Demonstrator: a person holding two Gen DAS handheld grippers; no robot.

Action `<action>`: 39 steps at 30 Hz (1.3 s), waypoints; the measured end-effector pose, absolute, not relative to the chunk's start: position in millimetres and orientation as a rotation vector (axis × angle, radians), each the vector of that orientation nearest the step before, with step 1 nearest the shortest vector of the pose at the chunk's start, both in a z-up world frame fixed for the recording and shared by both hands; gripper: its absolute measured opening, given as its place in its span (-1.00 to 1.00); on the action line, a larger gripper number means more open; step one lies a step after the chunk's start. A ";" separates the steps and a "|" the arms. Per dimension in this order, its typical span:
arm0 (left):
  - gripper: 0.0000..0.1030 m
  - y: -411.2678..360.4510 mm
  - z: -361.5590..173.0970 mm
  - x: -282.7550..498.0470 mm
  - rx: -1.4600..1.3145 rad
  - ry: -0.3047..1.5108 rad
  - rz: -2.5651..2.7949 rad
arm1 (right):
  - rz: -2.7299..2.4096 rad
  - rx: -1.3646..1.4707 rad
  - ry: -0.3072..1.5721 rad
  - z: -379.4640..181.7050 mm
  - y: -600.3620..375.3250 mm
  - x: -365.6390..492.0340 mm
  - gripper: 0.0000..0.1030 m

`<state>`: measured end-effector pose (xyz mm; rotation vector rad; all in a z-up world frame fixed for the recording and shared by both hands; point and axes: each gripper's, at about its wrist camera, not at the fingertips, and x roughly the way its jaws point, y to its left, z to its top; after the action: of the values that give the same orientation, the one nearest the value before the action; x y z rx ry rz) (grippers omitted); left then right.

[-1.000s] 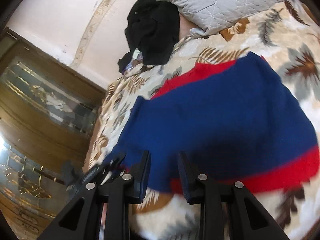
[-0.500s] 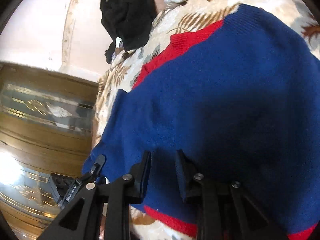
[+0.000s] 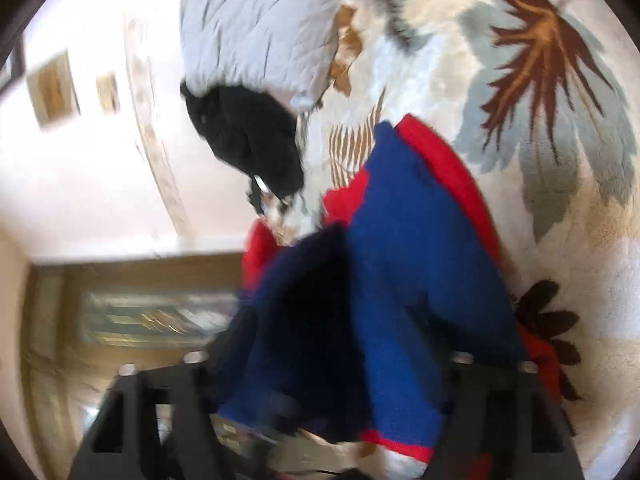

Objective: Fold small clothes
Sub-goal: 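Fold the lifted edge over the sweater with both grippers, then open both grippers and release the folded red bundle onto the bed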

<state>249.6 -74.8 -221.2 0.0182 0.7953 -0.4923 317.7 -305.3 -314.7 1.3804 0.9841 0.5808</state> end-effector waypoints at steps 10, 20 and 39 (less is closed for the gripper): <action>-0.59 -38.7 -238.2 220.2 -0.033 0.843 -0.603 | 0.609 1.240 1.154 -320.4 -269.8 363.7 0.50; -0.18 17.4 -230.4 222.2 -0.086 0.789 -0.647 | 0.630 0.960 1.243 -313.5 -203.7 417.6 0.45; 0.39 -10.9 -240.9 241.7 -0.049 0.831 -0.548 | 0.321 0.797 1.114 -292.4 -301.7 365.3 -0.47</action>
<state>241.7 -10.9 -240.9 -0.0485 0.8307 -0.5478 365.3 -301.7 -292.4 0.7972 1.1140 0.3211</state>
